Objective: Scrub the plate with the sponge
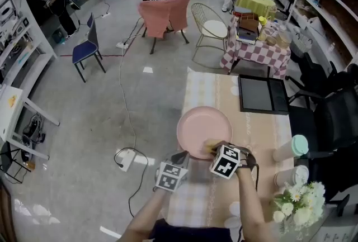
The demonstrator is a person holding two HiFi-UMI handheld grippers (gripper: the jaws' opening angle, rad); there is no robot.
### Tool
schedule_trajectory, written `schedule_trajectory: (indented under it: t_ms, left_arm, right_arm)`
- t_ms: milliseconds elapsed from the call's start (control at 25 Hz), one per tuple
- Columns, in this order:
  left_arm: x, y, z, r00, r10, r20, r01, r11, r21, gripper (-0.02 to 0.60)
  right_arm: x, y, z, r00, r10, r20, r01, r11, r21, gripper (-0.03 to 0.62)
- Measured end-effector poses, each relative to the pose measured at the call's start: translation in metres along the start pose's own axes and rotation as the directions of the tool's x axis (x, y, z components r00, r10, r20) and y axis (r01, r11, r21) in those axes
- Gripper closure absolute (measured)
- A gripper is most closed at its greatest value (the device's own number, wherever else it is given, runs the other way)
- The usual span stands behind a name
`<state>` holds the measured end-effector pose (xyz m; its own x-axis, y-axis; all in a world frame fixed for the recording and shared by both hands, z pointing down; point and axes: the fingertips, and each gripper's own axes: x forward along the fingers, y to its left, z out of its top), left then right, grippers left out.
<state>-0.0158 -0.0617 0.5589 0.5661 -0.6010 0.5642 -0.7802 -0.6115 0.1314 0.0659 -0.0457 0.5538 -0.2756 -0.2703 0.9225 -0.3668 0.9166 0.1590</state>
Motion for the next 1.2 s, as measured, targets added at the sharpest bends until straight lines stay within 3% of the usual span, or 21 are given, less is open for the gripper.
schedule_trajectory:
  t_ms: [440,760,880,1000,1120,1200]
  left_arm:
    - [-0.028,-0.012,0.012,0.999,-0.010,0.041,0.009,0.999,0.034,0.565]
    - [-0.058,-0.039,0.018,0.994,-0.037,0.100,0.031,0.998,0.063,0.565]
    - [-0.072,-0.051,0.018,0.992,-0.056,0.117,0.045,0.995,0.087,0.565]
    - [-0.088,-0.063,0.023,0.987,-0.068,0.148,0.051,0.993,0.110,0.565]
    - [-0.099,-0.072,0.026,0.981,-0.070,0.180,0.046,0.990,0.136,0.565]
    - [-0.107,-0.078,0.028,0.977,-0.076,0.197,0.048,0.988,0.144,0.565]
  right_arm:
    - [-0.032,0.015,0.008,0.990,-0.091,0.107,0.082,0.993,0.083,0.553]
    - [-0.061,0.024,0.010,0.944,-0.243,0.222,0.199,0.959,0.202,0.553]
    - [-0.080,0.031,0.014,0.910,-0.310,0.274,0.234,0.932,0.275,0.553]
    - [-0.107,0.035,0.016,0.857,-0.398,0.326,0.266,0.885,0.381,0.553]
    - [-0.139,0.036,0.013,0.784,-0.501,0.368,0.283,0.814,0.507,0.553]
    - [-0.162,0.039,0.011,0.720,-0.565,0.403,0.267,0.762,0.590,0.553]
